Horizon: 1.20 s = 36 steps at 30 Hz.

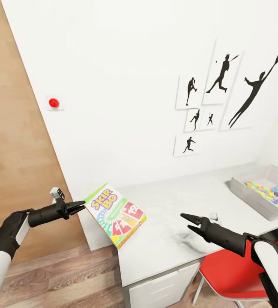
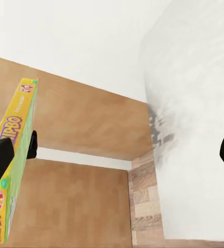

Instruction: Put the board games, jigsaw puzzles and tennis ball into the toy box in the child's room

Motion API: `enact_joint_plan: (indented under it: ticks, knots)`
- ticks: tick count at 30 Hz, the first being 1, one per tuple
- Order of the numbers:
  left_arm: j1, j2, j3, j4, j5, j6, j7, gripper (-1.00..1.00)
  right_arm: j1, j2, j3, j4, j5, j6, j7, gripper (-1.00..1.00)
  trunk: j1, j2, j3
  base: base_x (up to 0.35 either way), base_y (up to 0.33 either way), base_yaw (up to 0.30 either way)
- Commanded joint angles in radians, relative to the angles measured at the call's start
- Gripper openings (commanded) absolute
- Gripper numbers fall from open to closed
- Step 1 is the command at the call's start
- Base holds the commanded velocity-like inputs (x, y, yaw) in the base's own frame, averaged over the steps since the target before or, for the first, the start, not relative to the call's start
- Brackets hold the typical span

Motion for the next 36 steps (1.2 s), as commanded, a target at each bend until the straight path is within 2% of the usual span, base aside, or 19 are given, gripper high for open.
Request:
enact_joint_plan:
  ticks: [1,6,14,19,30,36]
  knots:
    - [-0.001,0.0,0.0,0.0,0.0,0.011,-0.004,-1.0,0.0,0.0,-0.001,0.0,0.011,0.004,0.019,1.0,-0.004,0.006,0.002,0.0,0.0,-0.142]
    - [-0.001,0.0,0.0,0.0,0.0,0.011,-0.004,-1.0,0.002,0.0,-0.002,0.0,0.012,0.004,0.032,1.0,-0.023,0.041,0.017,-0.014,0.0,-0.224]
    - [-0.001,0.001,0.0,0.0,0.0,0.012,-0.004,-1.0,0.003,0.0,-0.001,0.0,0.011,0.004,0.035,1.0,-0.053,0.097,0.042,-0.236,0.0,-0.261]
    - [-0.001,0.002,0.001,0.0,0.0,0.012,-0.004,-1.0,0.004,0.0,-0.001,0.0,0.012,0.004,0.035,1.0,-0.073,0.132,0.058,-0.056,0.0,-0.255]
    - [-0.001,0.001,0.001,0.0,0.0,0.012,-0.004,-1.0,0.005,0.001,-0.002,0.0,0.012,0.003,0.042,1.0,-0.115,0.209,0.093,-0.002,0.0,-0.025]
    - [-0.001,0.001,0.001,0.0,0.0,0.011,-0.004,-1.0,0.006,0.001,-0.002,0.0,0.013,0.003,0.042,1.0,-0.115,0.209,0.093,0.0,0.0,-0.111]
